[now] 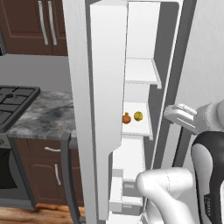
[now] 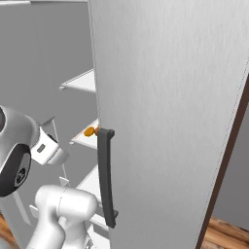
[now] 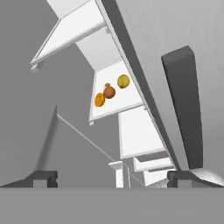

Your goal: Take the shrimp and orange from the highest rack and move them to the second highest rack where the tangerine and lemon are located, to maximize freezer space. Close the freezer door after rearranging.

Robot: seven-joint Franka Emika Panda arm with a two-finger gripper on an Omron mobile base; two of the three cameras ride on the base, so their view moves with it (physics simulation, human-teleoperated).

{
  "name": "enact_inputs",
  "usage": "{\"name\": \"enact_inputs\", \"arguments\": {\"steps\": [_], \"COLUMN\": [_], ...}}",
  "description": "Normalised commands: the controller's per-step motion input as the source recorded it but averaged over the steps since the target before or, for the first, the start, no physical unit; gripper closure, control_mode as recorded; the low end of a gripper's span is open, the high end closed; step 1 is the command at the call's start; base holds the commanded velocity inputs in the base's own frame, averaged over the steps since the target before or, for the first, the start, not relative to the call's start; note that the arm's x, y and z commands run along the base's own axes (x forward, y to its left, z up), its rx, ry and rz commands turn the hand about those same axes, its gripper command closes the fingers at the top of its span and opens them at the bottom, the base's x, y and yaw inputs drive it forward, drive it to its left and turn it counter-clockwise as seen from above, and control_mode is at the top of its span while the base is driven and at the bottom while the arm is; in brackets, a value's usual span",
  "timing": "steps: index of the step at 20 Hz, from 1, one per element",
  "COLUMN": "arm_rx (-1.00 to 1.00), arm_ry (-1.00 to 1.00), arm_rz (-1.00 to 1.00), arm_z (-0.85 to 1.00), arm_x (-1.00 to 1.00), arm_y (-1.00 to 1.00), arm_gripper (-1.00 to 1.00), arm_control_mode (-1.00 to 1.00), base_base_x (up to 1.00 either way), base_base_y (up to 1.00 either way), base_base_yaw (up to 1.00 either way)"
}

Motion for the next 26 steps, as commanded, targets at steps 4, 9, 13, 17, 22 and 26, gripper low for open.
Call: {"name": "enact_inputs", "arguments": {"steps": [4,9,13,17,22,26], "arm_rx": [0.00,0.00,0.00,0.00,0.00,0.00], "arm_ry": [-0.06,0.00,0.00,0.00,0.00,0.00], "arm_rz": [-0.06,-0.04,0.00,0.00,0.00,0.00], "arm_z": [-0.04,-0.07,0.00,0.00,0.00,0.00], "arm_x": [-0.63,-0.39,0.00,0.00,0.00,0.00], "arm_y": [-0.13,0.00,0.00,0.00,0.00,0.00], "arm_gripper": [-1.00,-1.00,-1.00,-1.00,-1.00,-1.00], "arm_control_mode": [-1.00,1.00,1.00,1.00,1.00,1.00], "base_base_x": [0.00,-0.27,-0.81,-0.80,-0.45,-0.03], "base_base_y": [0.00,0.00,0.12,0.32,0.68,0.99], "base_base_yaw": [0.00,-0.02,-0.01,0.00,0.00,0.00]}}
